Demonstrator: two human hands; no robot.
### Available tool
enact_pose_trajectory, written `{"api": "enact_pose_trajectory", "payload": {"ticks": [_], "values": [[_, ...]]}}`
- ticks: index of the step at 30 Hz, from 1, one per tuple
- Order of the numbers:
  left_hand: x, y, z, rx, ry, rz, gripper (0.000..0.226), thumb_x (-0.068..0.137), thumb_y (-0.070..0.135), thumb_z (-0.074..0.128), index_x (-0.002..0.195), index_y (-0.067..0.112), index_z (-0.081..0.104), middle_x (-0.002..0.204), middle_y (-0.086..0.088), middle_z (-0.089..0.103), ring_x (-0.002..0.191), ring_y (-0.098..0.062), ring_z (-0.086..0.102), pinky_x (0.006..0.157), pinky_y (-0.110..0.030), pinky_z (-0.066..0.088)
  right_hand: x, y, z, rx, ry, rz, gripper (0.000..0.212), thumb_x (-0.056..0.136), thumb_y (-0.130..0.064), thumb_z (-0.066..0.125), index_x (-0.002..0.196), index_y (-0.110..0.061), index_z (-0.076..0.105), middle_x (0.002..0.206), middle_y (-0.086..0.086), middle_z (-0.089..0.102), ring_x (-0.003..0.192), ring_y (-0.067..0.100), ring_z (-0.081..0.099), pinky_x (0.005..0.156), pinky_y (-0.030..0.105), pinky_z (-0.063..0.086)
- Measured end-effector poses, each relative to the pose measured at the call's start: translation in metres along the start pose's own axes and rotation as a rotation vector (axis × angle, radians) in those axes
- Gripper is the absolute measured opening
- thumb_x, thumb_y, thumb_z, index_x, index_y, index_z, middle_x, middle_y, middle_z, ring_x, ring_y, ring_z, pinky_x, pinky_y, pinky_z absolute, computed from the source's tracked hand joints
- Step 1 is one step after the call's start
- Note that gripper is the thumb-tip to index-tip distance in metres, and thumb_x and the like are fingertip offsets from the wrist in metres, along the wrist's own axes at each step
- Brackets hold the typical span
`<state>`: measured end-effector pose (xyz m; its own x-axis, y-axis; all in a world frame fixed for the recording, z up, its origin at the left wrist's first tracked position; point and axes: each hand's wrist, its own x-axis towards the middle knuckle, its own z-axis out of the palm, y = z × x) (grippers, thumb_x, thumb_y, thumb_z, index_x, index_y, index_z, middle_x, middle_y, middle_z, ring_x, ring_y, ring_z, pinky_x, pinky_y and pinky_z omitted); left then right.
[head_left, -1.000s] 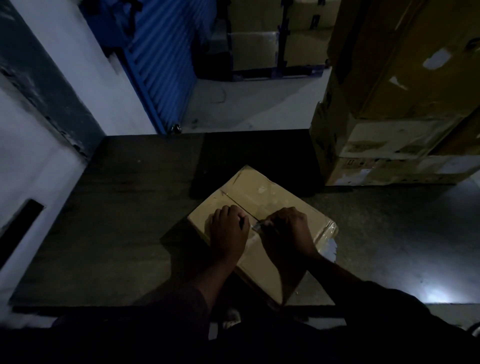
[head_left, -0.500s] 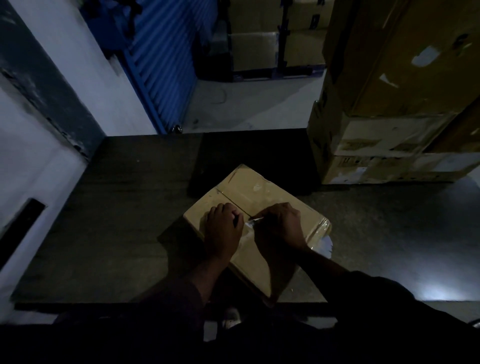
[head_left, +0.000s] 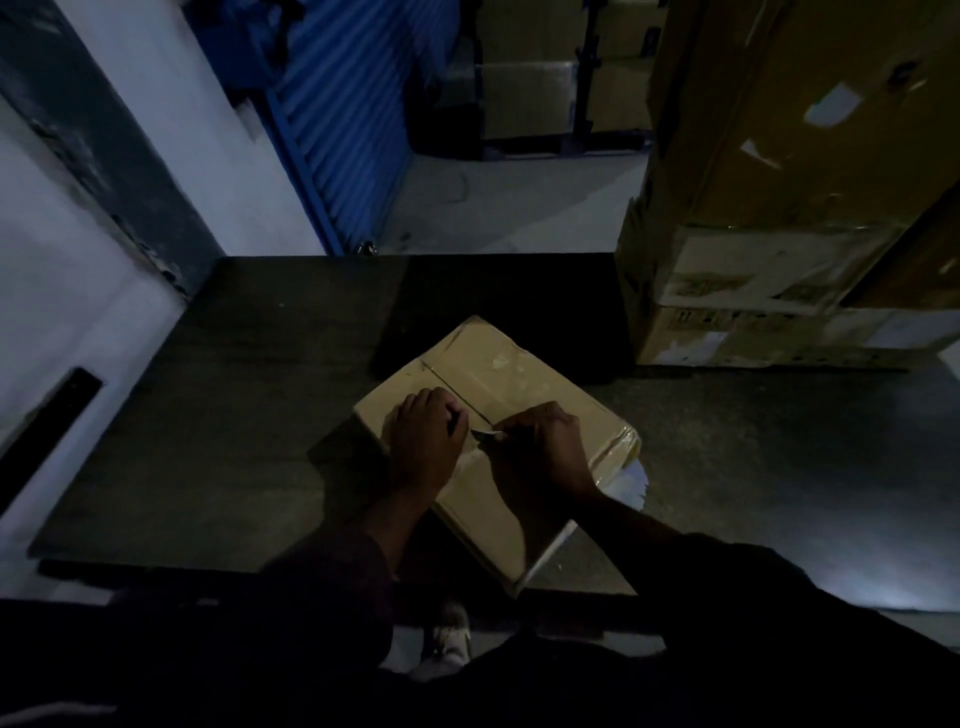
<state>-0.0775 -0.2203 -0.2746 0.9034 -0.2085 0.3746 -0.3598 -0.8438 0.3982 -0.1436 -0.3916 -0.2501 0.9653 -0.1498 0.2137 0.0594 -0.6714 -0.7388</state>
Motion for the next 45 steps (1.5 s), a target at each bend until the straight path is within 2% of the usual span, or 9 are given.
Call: {"api": "enact_pose_trajectory", "payload": {"ticks": [6, 17, 21, 25, 30, 34, 39, 43, 45], "values": [[0.001, -0.003, 0.004, -0.016, 0.015, 0.015, 0.017, 0.086, 0.028, 0.067, 0.08, 0.024, 0.052, 0.077, 0.006, 0.053, 0.076, -0.022, 0.053, 0.07, -0.038, 0.043, 0.0, 0.015, 0.01, -0.024, -0.003, -0.024, 0.029, 0.079, -0.058, 0.065, 0.084, -0.032, 0.077, 0.082, -0.013, 0.072, 0.081, 0.01, 0.065, 0.074, 0.038, 0.053], [0.001, -0.003, 0.004, 0.016, -0.031, 0.009, 0.014, 0.087, 0.028, 0.064, 0.082, 0.025, 0.051, 0.08, 0.004, 0.055, 0.079, -0.024, 0.055, 0.071, -0.039, 0.044, -0.01, 0.006, -0.017, 0.326, 0.04, 0.094, 0.013, 0.093, -0.017, 0.063, 0.086, -0.016, 0.074, 0.08, -0.009, 0.073, 0.077, 0.002, 0.068, 0.07, 0.025, 0.053], [0.001, 0.005, 0.003, 0.035, -0.02, -0.033, 0.014, 0.088, 0.022, 0.067, 0.082, 0.02, 0.055, 0.081, -0.001, 0.058, 0.079, -0.026, 0.056, 0.071, -0.037, 0.041, -0.019, -0.005, -0.04, 0.46, 0.06, 0.172, 0.023, 0.092, -0.008, 0.062, 0.081, -0.026, 0.072, 0.076, -0.02, 0.072, 0.079, -0.005, 0.067, 0.072, 0.016, 0.052], [0.002, 0.037, 0.003, -0.167, -0.099, -0.027, 0.014, 0.087, 0.02, 0.068, 0.081, 0.016, 0.056, 0.081, -0.002, 0.059, 0.082, -0.026, 0.054, 0.07, -0.036, 0.04, -0.036, 0.012, -0.056, 0.457, 0.164, 0.252, 0.012, 0.092, -0.017, 0.065, 0.091, -0.017, 0.077, 0.088, -0.006, 0.075, 0.085, 0.008, 0.07, 0.077, 0.031, 0.056], [-0.003, 0.112, 0.01, -0.367, -0.143, 0.084, 0.013, 0.085, 0.018, 0.07, 0.082, 0.018, 0.057, 0.079, 0.003, 0.06, 0.082, -0.021, 0.053, 0.07, -0.036, 0.044, -0.077, 0.019, -0.082, 0.41, 0.355, 0.387, 0.012, 0.092, -0.02, 0.066, 0.096, -0.017, 0.076, 0.096, -0.007, 0.074, 0.086, -0.008, 0.065, 0.075, 0.012, 0.048], [-0.025, 0.168, 0.025, -0.51, -0.229, 0.205, 0.017, 0.086, 0.021, 0.071, 0.079, 0.022, 0.055, 0.078, 0.01, 0.055, 0.082, -0.017, 0.053, 0.071, -0.033, 0.043, -0.114, 0.04, -0.1, 0.321, 0.522, 0.524, 0.01, 0.091, -0.022, 0.066, 0.086, -0.03, 0.071, 0.086, -0.011, 0.073, 0.078, -0.002, 0.067, 0.069, 0.02, 0.053], [-0.066, 0.232, 0.05, -0.594, -0.405, 0.355, 0.016, 0.084, 0.024, 0.071, 0.078, 0.022, 0.057, 0.079, 0.005, 0.06, 0.08, -0.019, 0.056, 0.072, -0.033, 0.044, -0.178, 0.069, -0.132, 0.237, 0.858, 0.711, 0.012, 0.093, -0.011, 0.062, 0.09, -0.006, 0.073, 0.083, 0.0, 0.07, 0.067, -0.016, 0.058, 0.063, 0.003, 0.041], [-0.102, 0.281, 0.068, -0.593, -0.557, 0.502, 0.016, 0.084, 0.023, 0.071, 0.078, 0.022, 0.056, 0.078, 0.005, 0.059, 0.081, -0.02, 0.056, 0.073, -0.037, 0.045, -0.235, 0.095, -0.158, 0.235, 1.07, 0.873, 0.017, 0.095, -0.008, 0.055, 0.09, -0.013, 0.071, 0.084, 0.002, 0.069, 0.081, 0.012, 0.063, 0.069, 0.019, 0.043], [-0.12, 0.306, 0.074, -0.576, -0.617, 0.564, 0.015, 0.084, 0.025, 0.07, 0.077, 0.023, 0.056, 0.079, 0.005, 0.059, 0.082, -0.02, 0.054, 0.072, -0.036, 0.043, -0.262, 0.106, -0.168, 0.228, 1.127, 0.953, 0.02, 0.093, -0.003, 0.054, 0.091, -0.012, 0.071, 0.084, 0.0, 0.068, 0.079, 0.012, 0.063, 0.067, 0.014, 0.042]]}}
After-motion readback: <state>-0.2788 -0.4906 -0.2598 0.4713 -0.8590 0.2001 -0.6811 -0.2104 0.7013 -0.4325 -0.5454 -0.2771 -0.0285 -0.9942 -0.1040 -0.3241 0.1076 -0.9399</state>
